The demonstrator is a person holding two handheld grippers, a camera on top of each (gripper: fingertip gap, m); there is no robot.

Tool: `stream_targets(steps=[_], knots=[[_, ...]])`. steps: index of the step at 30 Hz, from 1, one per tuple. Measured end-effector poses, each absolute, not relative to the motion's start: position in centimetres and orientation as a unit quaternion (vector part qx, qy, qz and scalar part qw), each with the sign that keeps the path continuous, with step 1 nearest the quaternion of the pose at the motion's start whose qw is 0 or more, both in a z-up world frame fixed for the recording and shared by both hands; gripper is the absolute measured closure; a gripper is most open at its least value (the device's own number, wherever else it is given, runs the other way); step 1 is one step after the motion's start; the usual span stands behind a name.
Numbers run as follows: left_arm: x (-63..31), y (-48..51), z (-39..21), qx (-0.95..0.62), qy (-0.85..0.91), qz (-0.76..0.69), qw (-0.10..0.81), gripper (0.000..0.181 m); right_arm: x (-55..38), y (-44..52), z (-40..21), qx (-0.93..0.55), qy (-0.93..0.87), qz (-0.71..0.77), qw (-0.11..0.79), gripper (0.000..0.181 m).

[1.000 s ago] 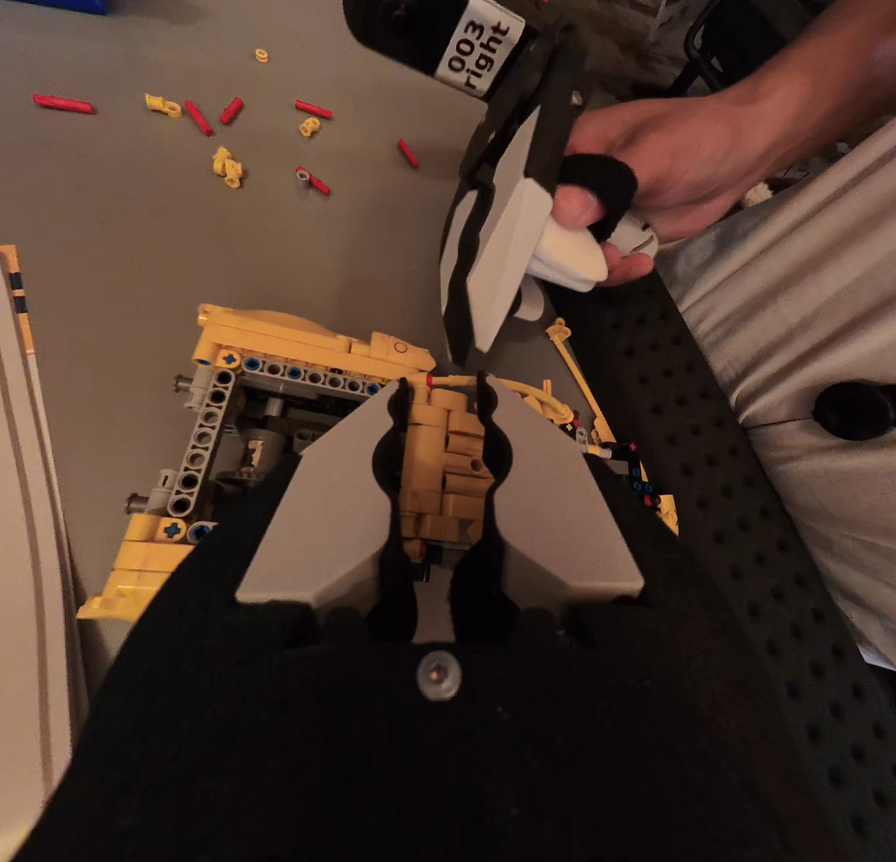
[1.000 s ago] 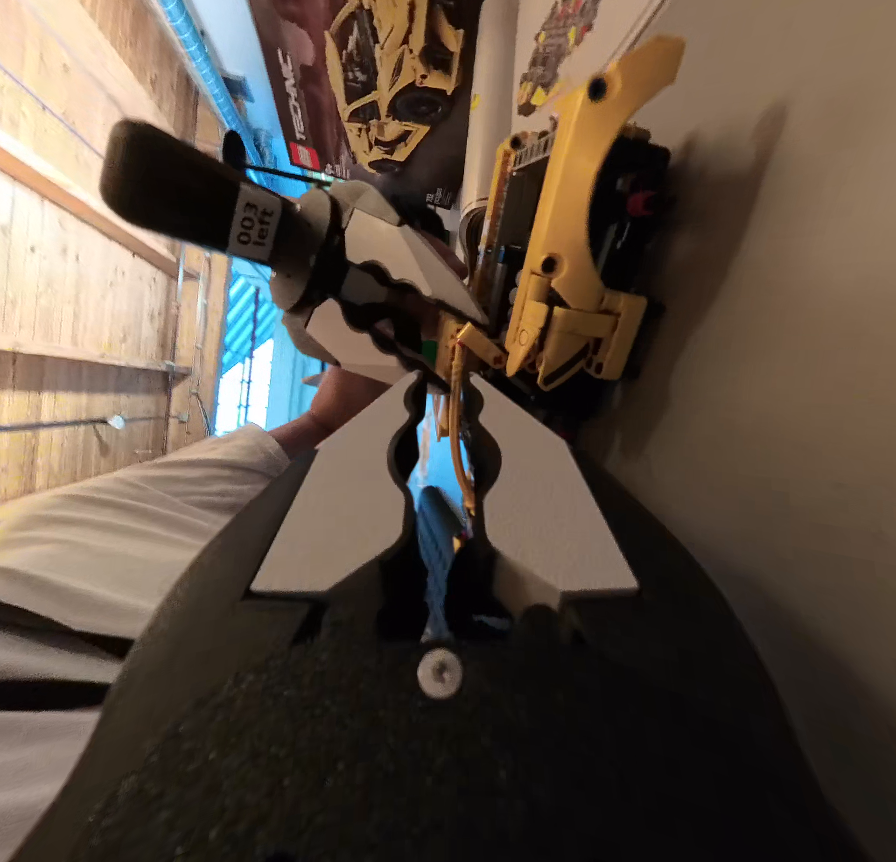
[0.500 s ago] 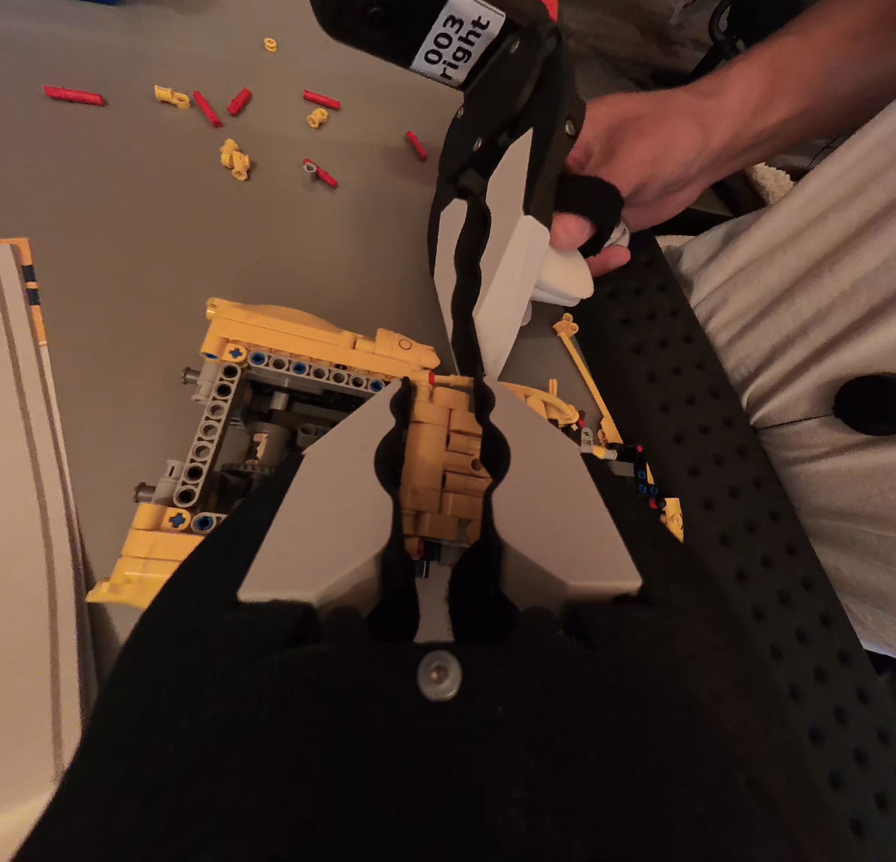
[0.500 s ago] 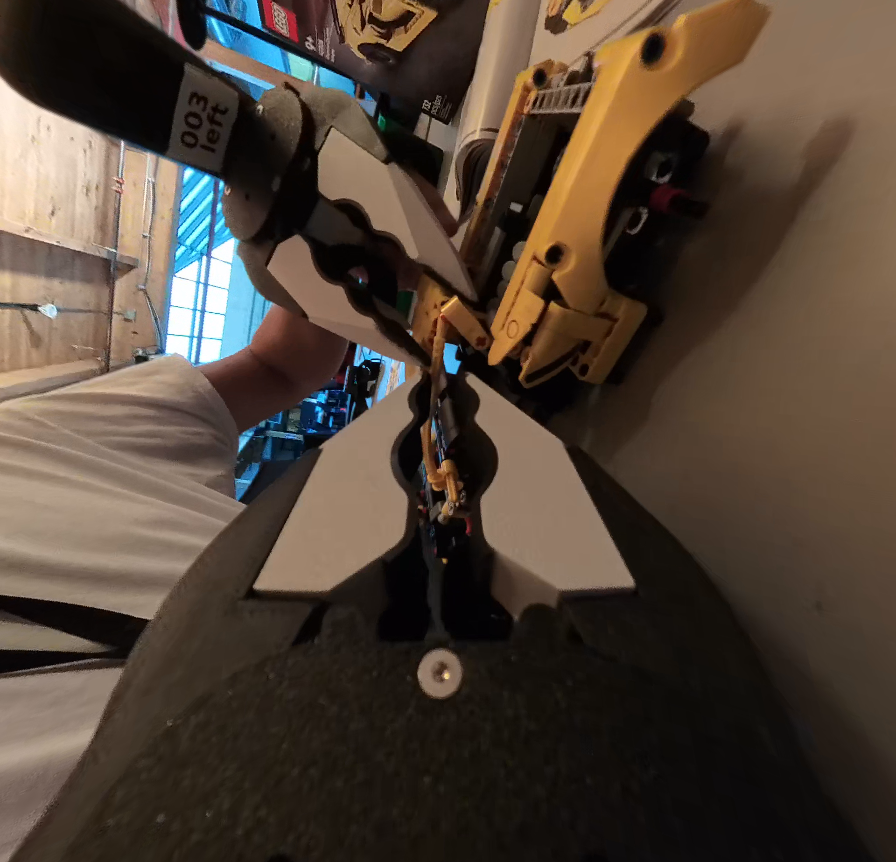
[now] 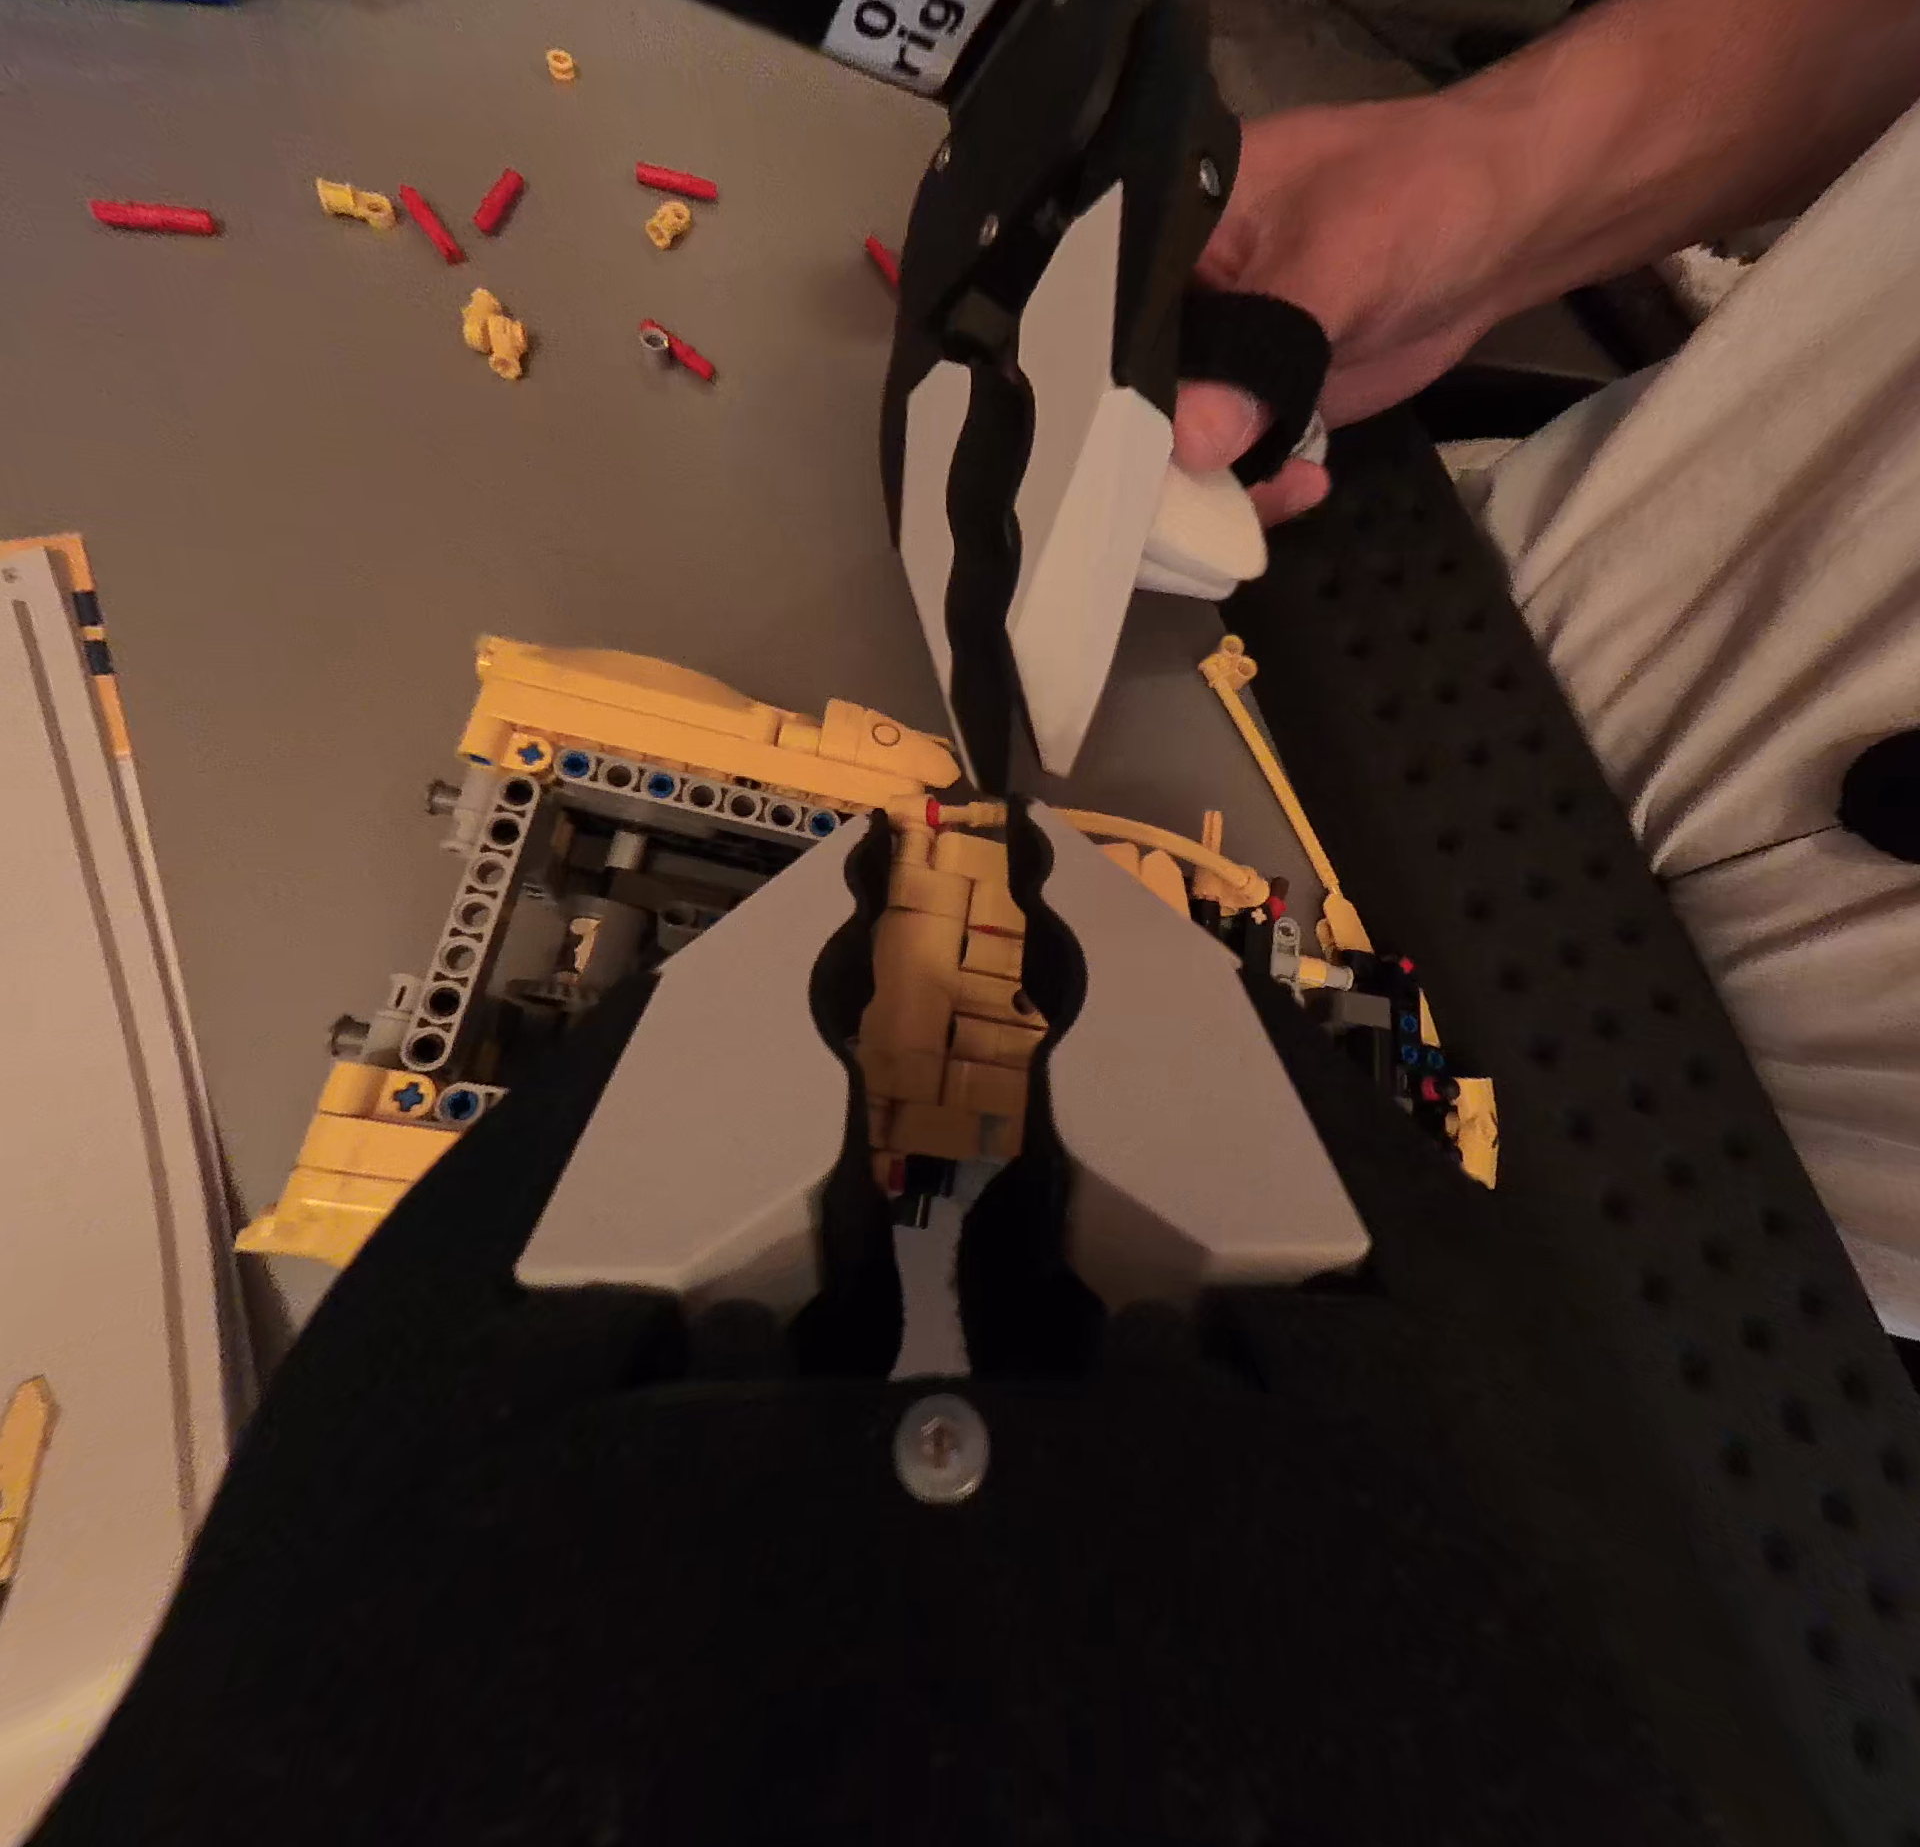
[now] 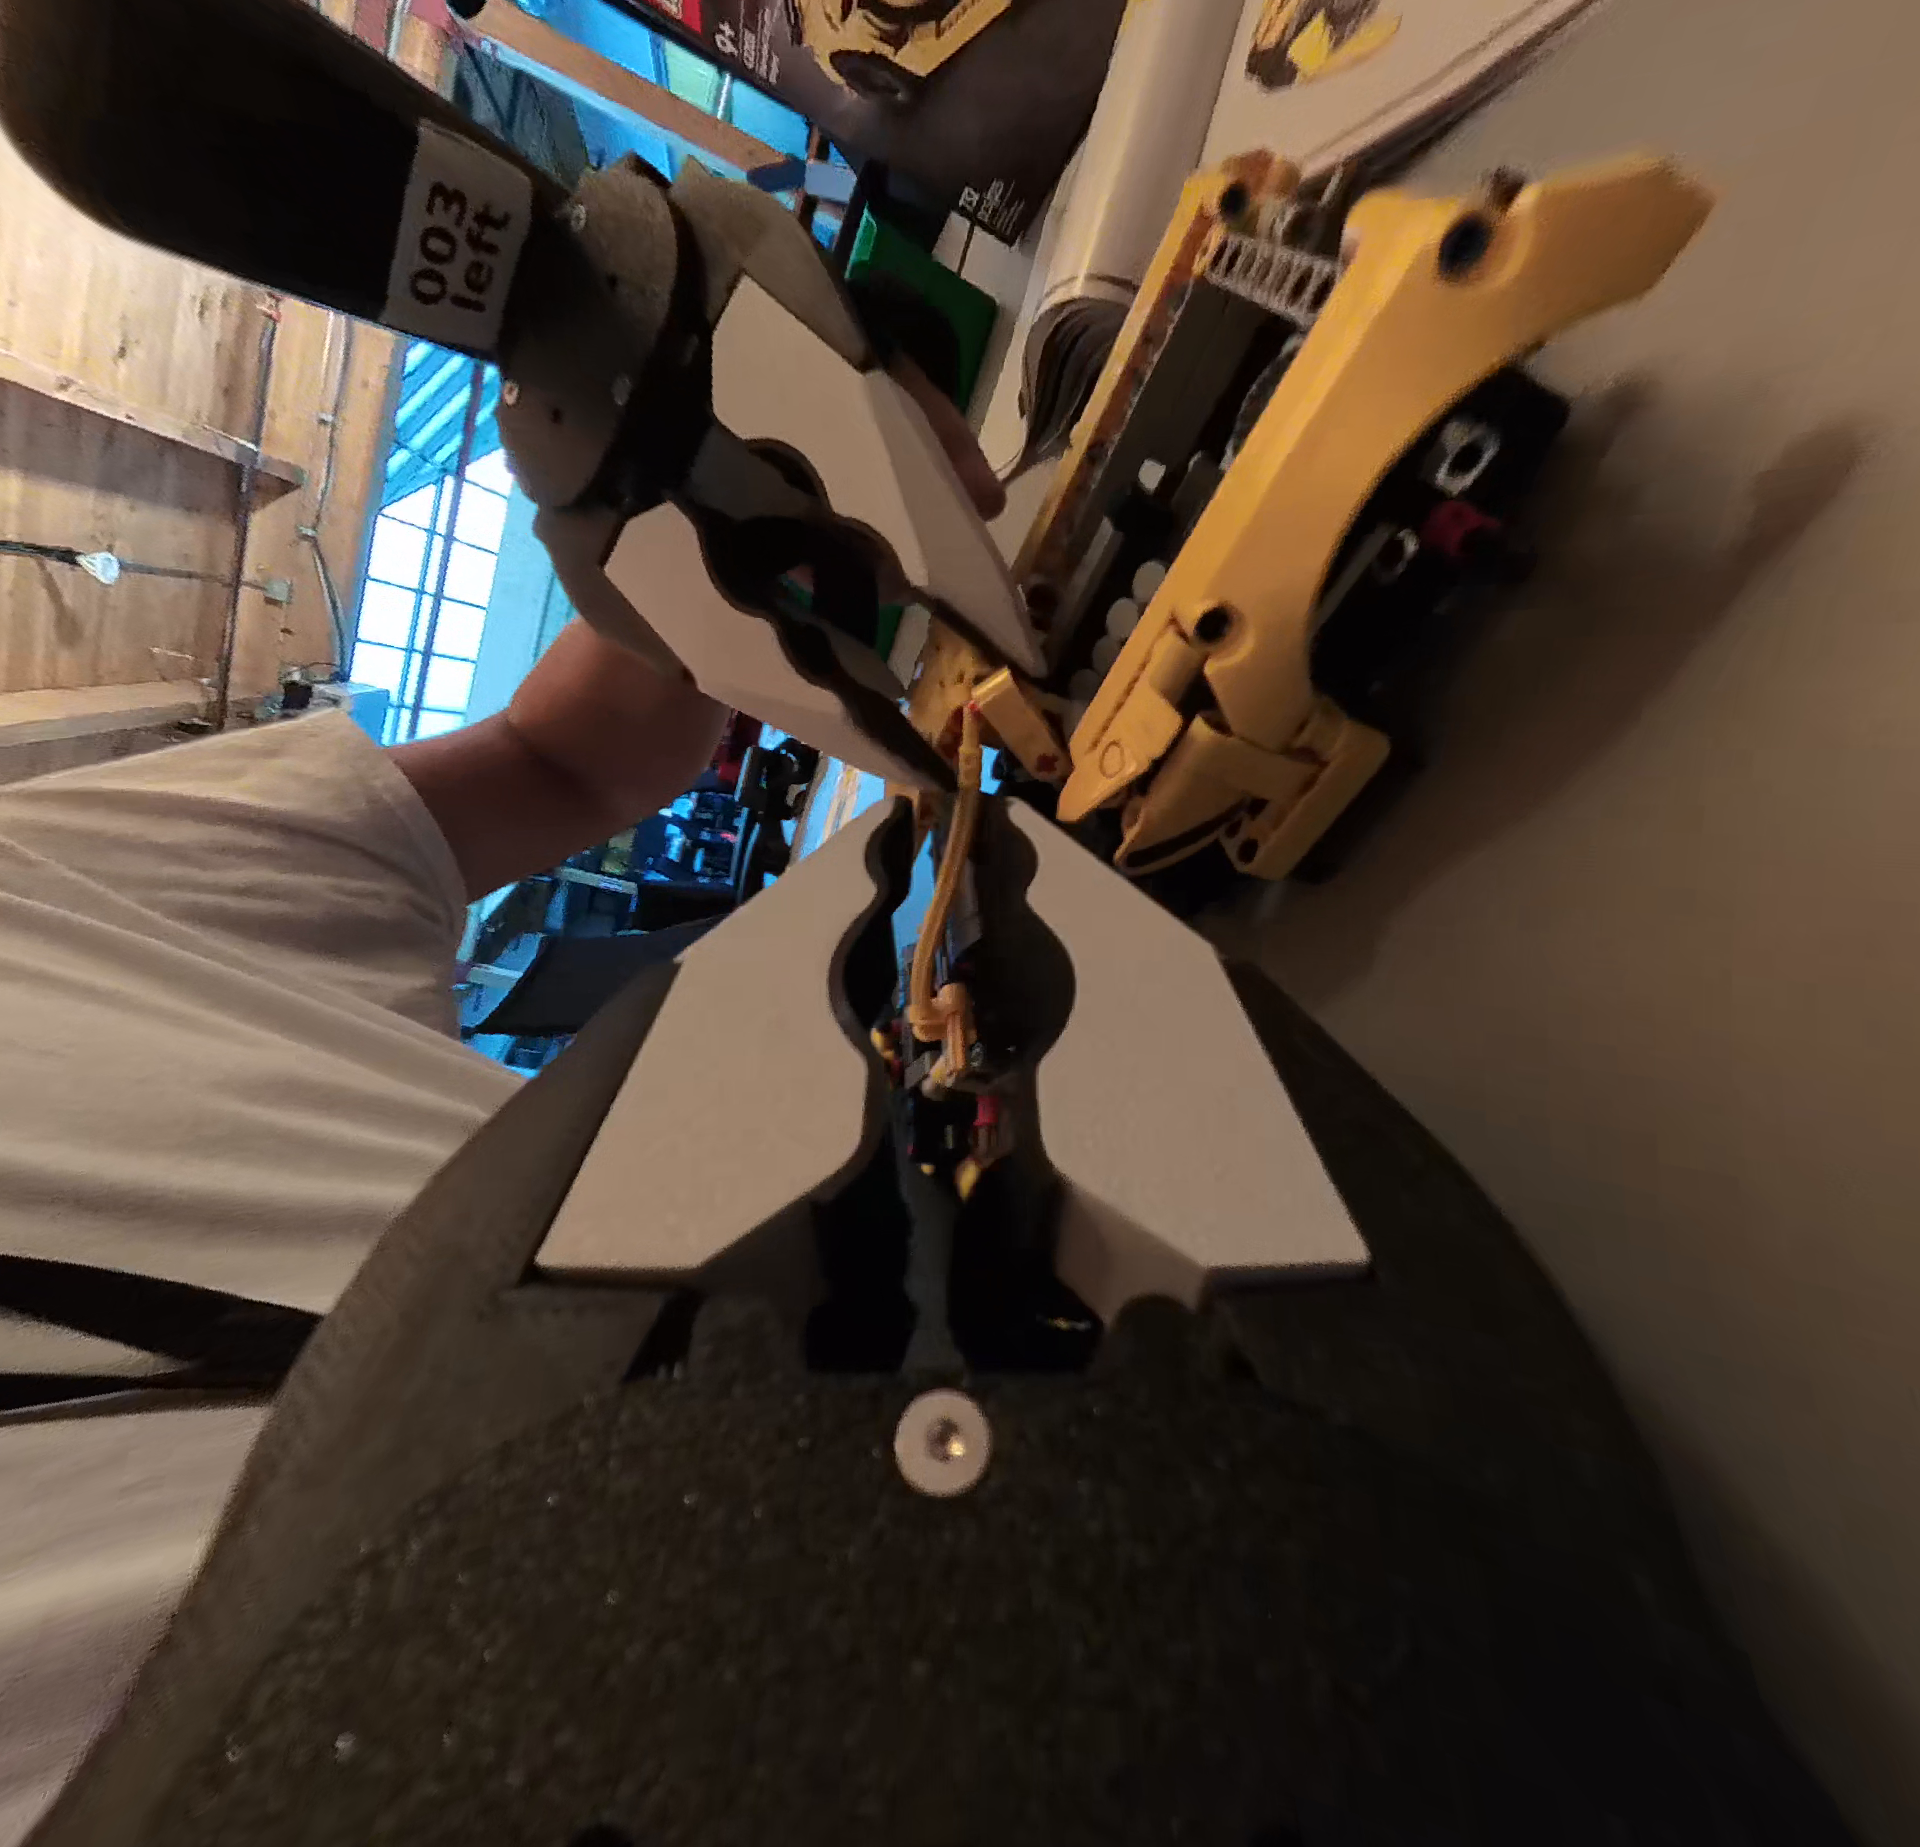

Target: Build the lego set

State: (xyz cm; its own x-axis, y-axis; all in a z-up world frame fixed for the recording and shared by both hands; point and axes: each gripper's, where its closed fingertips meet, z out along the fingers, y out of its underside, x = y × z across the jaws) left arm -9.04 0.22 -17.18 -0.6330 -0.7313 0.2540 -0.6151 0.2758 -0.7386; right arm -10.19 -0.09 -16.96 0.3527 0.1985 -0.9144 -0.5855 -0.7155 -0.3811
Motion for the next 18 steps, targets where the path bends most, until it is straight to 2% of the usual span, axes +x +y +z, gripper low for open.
stream_targets(steps=[6,8,18], knots=[[-9.0,0.2,-17.2,-0.439,0.782,-0.44,0.046,0.159,-10.8,-0.6,-17.7,-0.779,0.08,0.529,0.328,0.169],[-8.9,0.2,-17.2,-0.443,0.78,-0.44,0.046,0.159,-11.5,-0.7,-17.6,-0.776,0.092,0.54,0.314,0.177],[-8.9,0.4,-16.9,-0.465,0.753,-0.46,0.065,0.156,-12.0,-0.5,-17.0,-0.691,0.226,0.638,0.255,0.179]])
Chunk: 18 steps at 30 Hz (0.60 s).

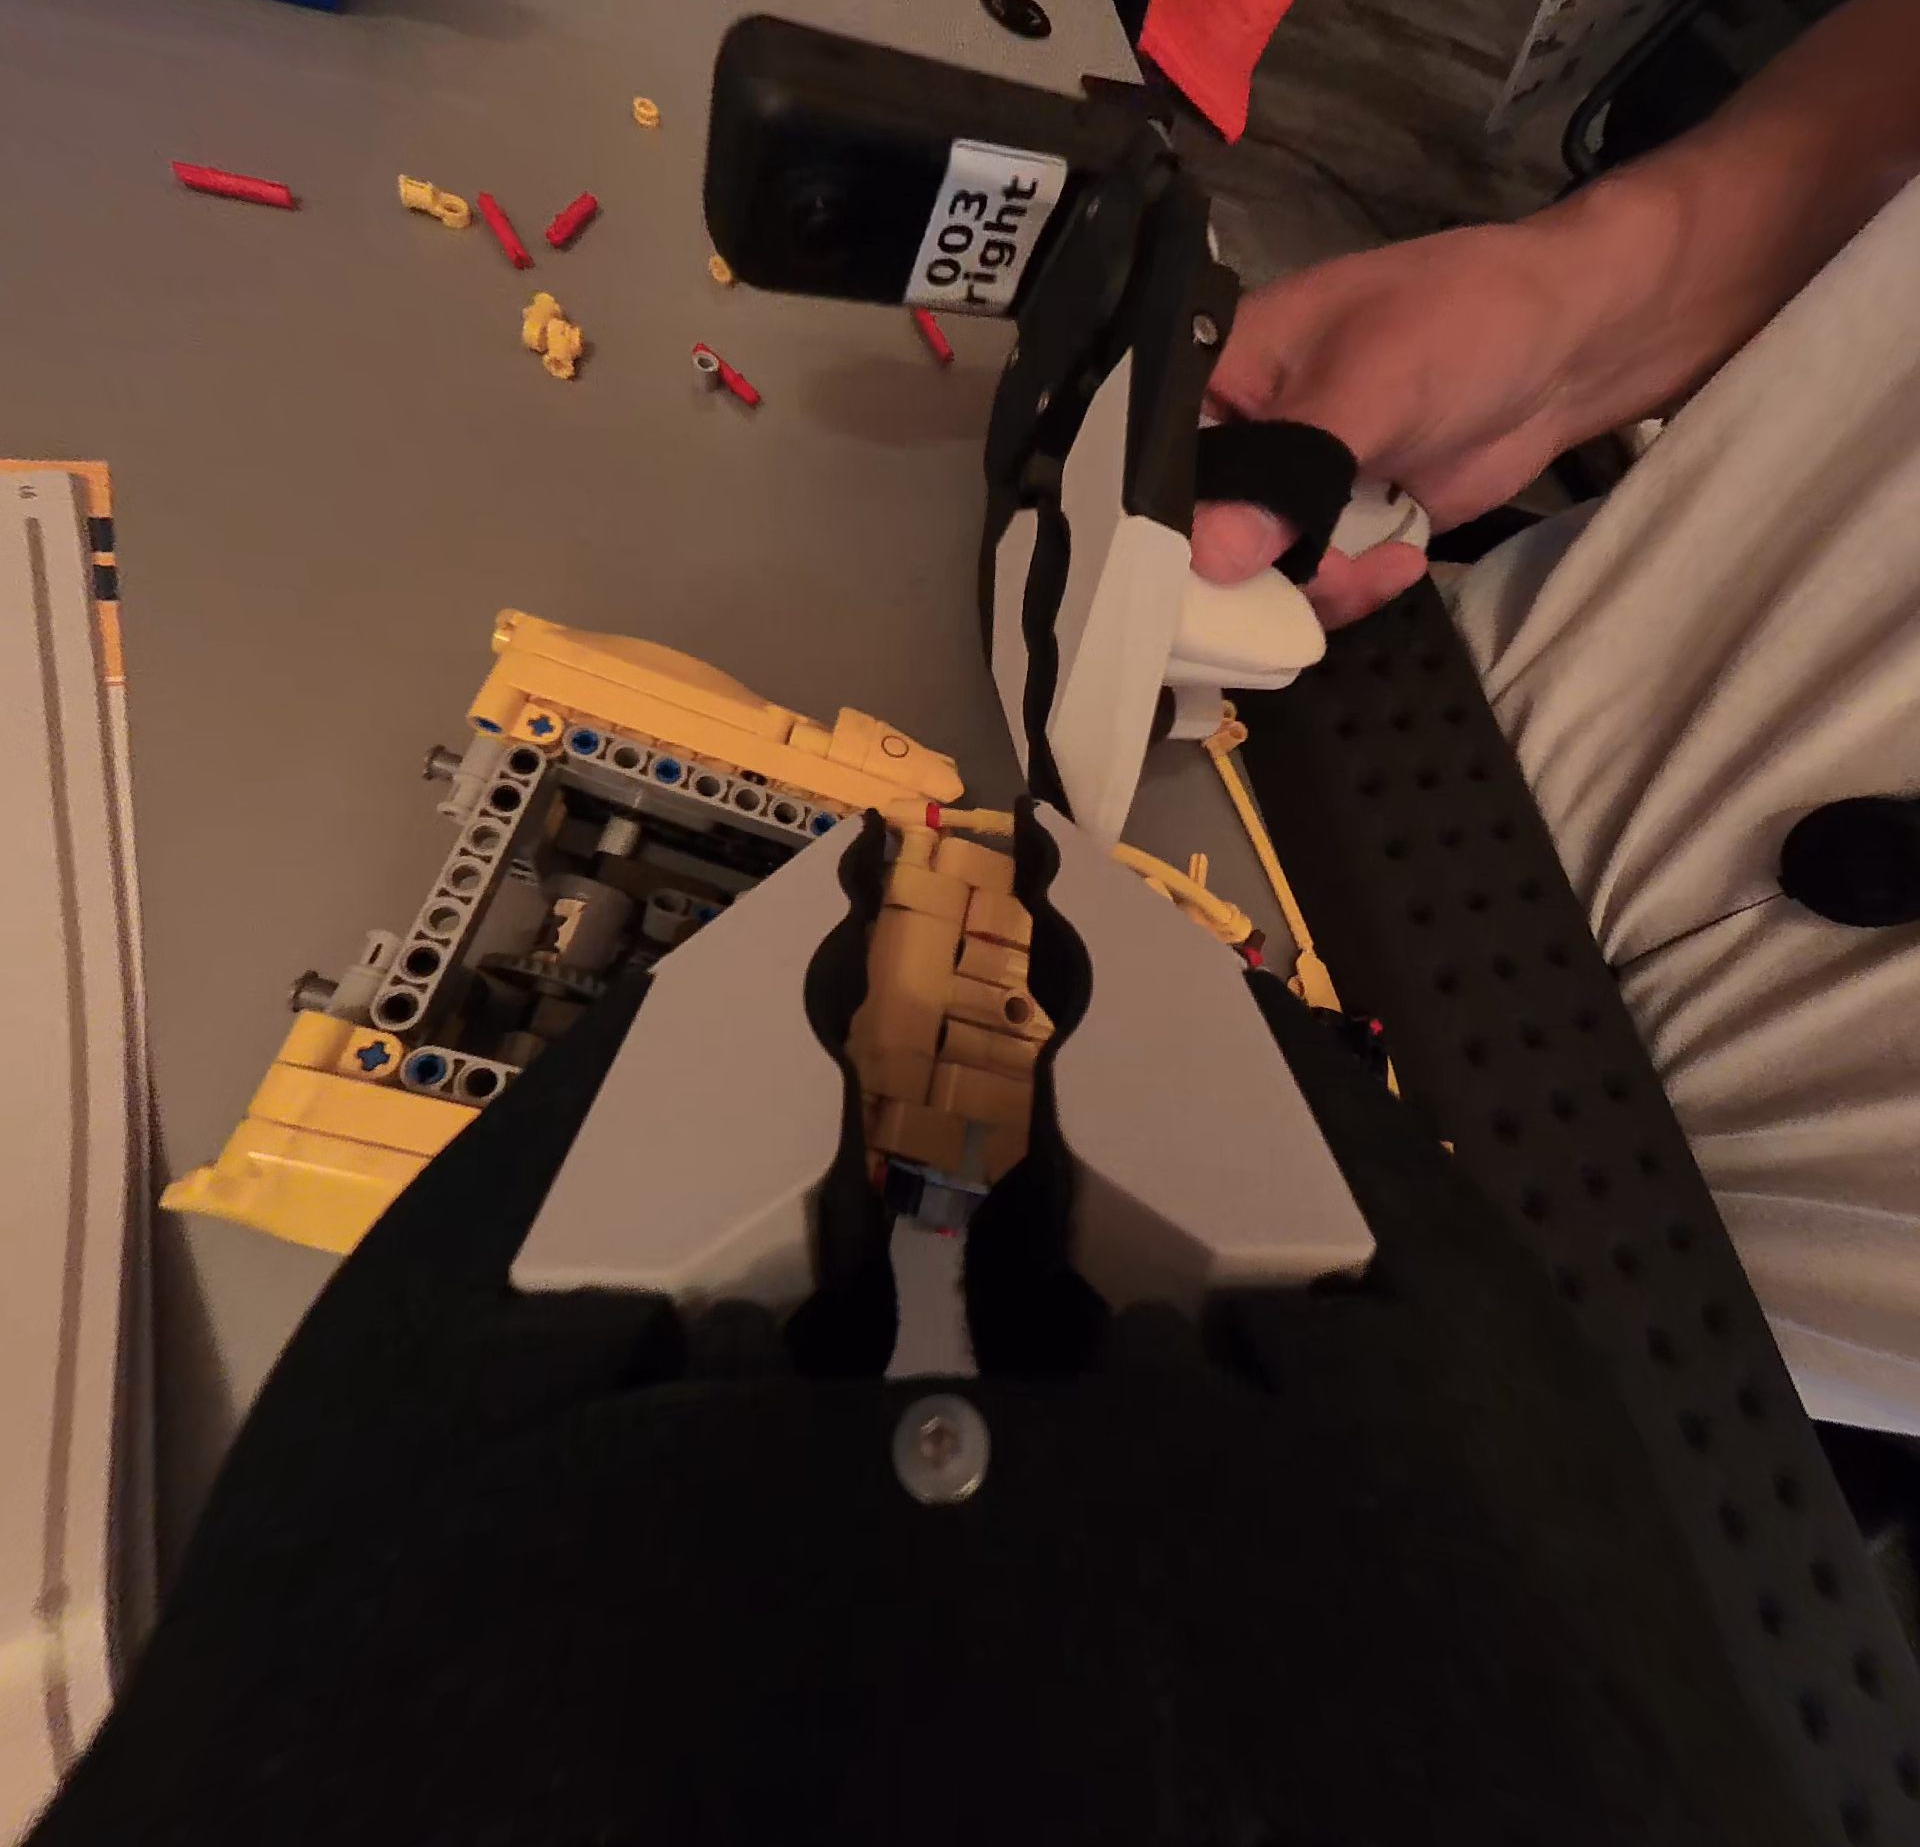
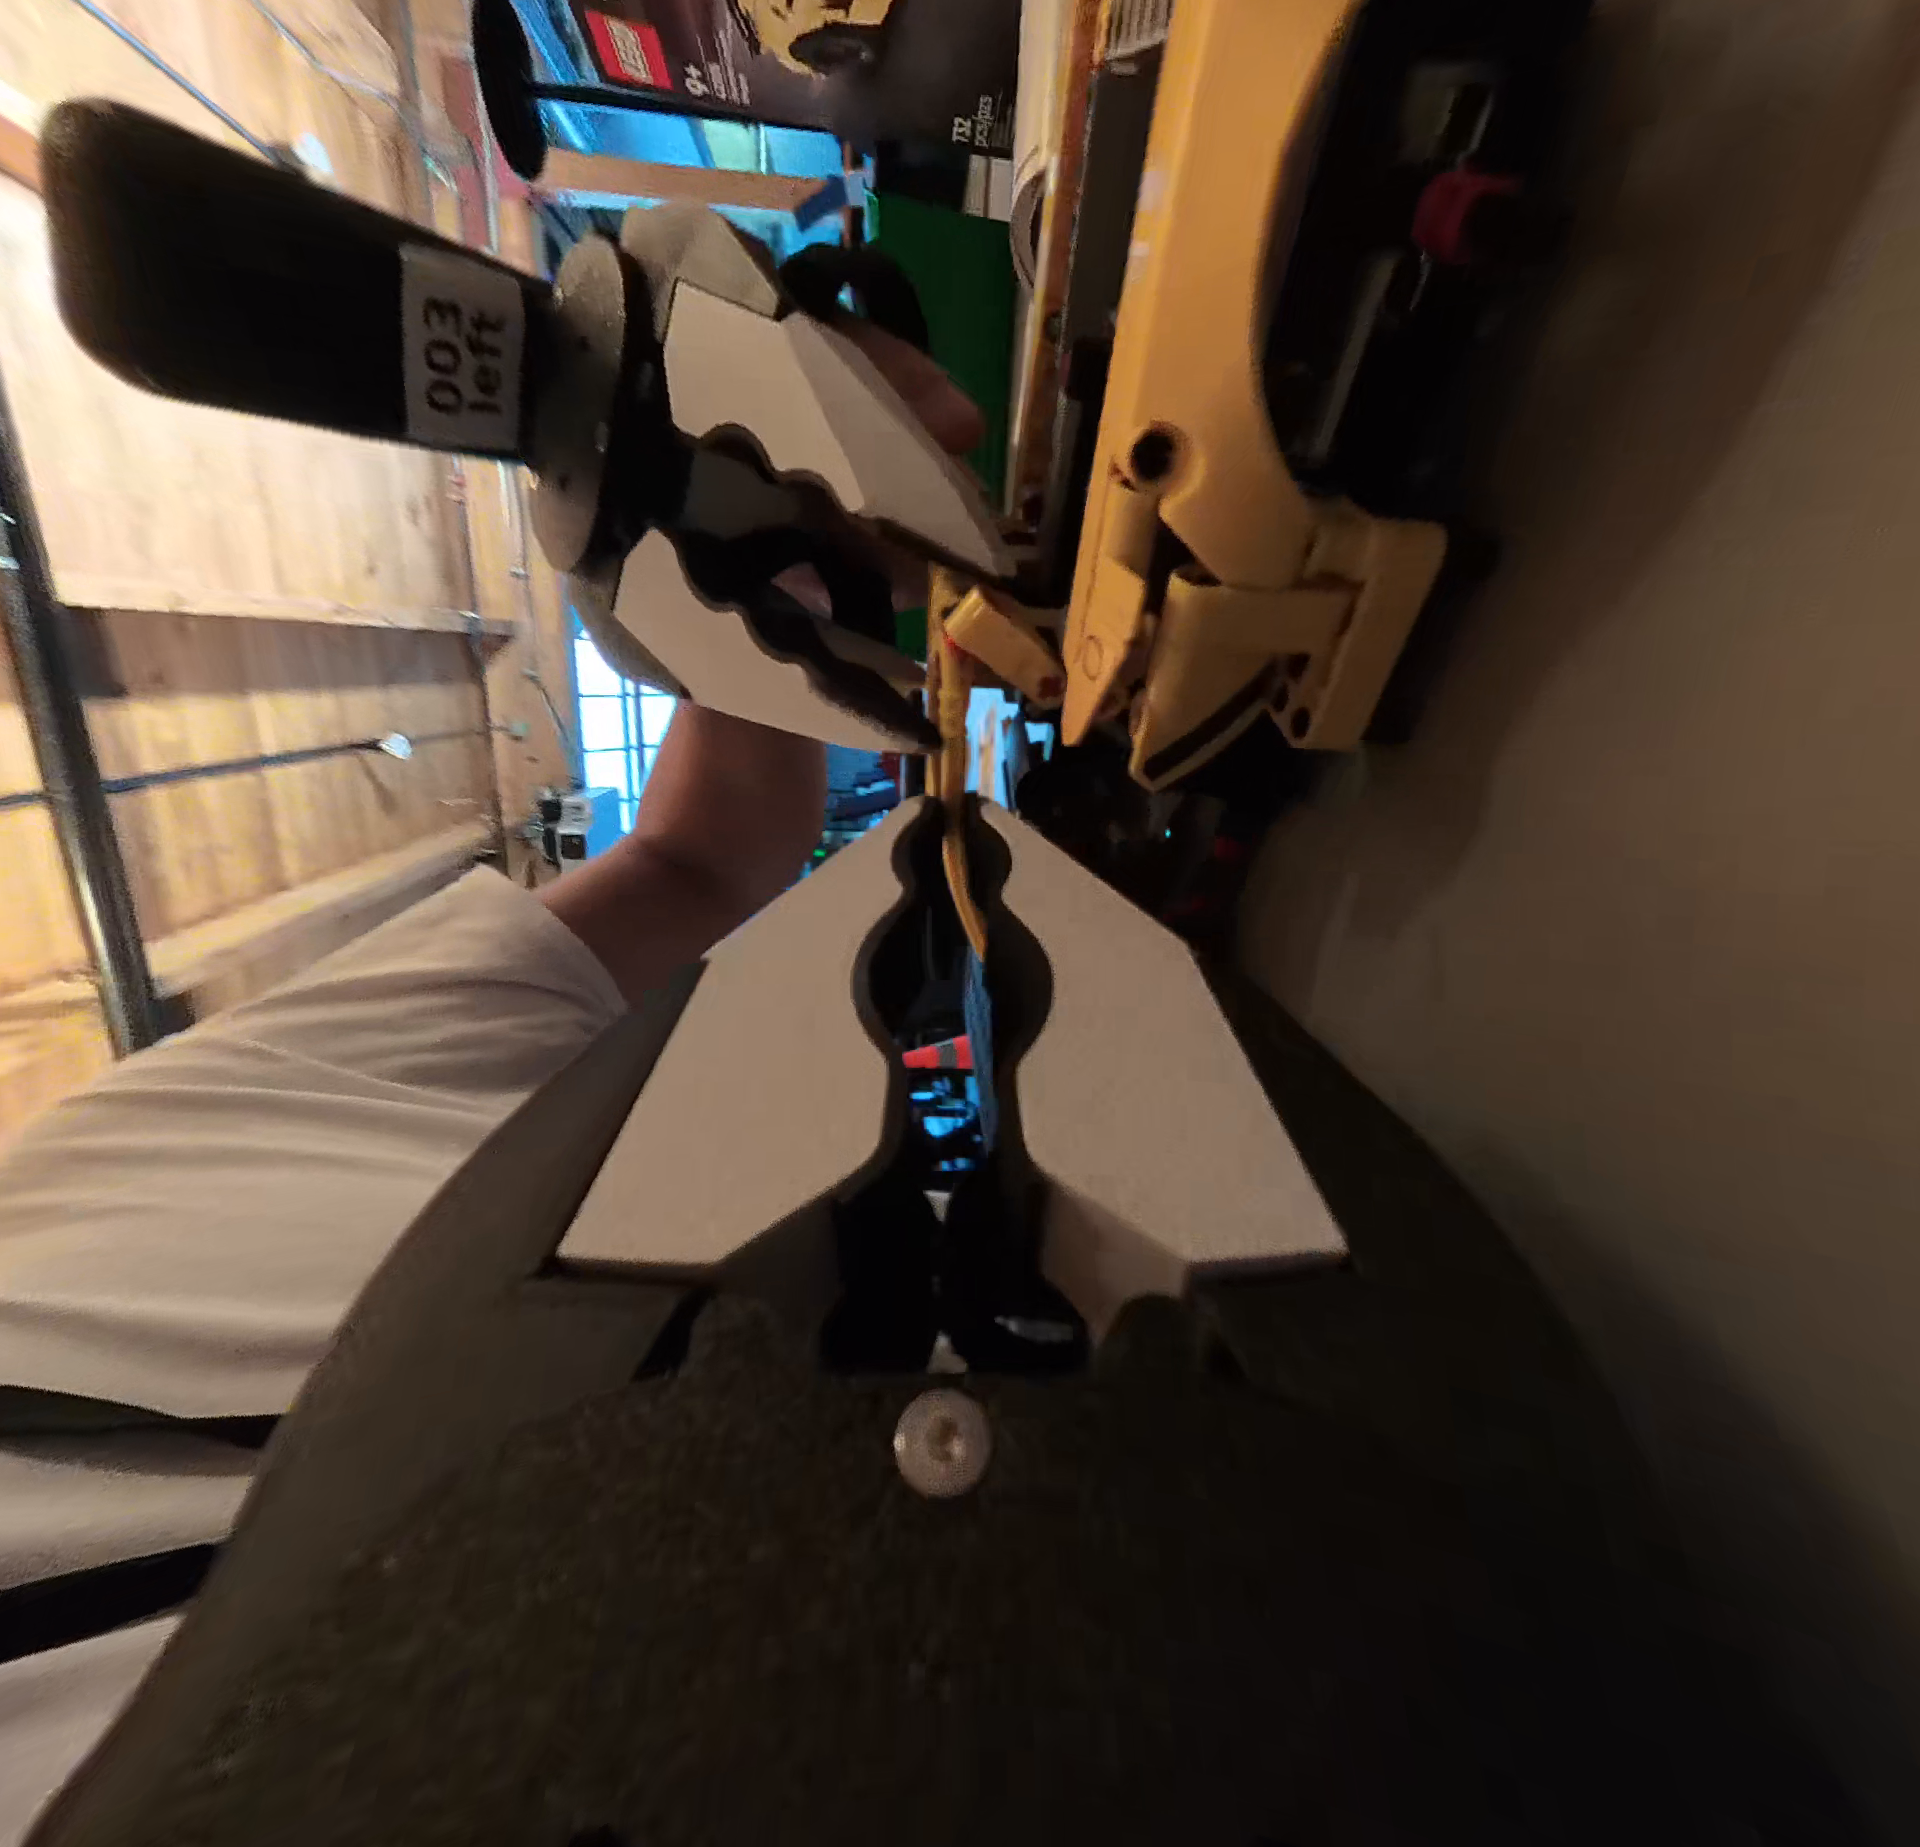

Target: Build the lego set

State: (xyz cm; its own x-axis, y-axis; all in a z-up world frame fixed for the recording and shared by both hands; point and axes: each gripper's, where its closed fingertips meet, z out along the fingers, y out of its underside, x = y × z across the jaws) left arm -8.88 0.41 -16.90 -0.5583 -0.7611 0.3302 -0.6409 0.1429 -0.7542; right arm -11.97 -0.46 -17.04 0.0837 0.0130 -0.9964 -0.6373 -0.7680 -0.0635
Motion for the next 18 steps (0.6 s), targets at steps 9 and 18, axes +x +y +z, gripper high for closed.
stream_targets(steps=[9,18], knots=[[-9.16,0.7,-16.85,-0.47,0.748,-0.465,0.061,0.157,-12.14,-0.15,-17.03,-0.75,0.133,0.55,0.344,0.178],[-9.5,0.42,-16.28,-0.428,0.766,-0.473,0.087,0.158,-12.48,-0.34,-16.54,-0.754,0.065,0.518,0.399,0.178]])
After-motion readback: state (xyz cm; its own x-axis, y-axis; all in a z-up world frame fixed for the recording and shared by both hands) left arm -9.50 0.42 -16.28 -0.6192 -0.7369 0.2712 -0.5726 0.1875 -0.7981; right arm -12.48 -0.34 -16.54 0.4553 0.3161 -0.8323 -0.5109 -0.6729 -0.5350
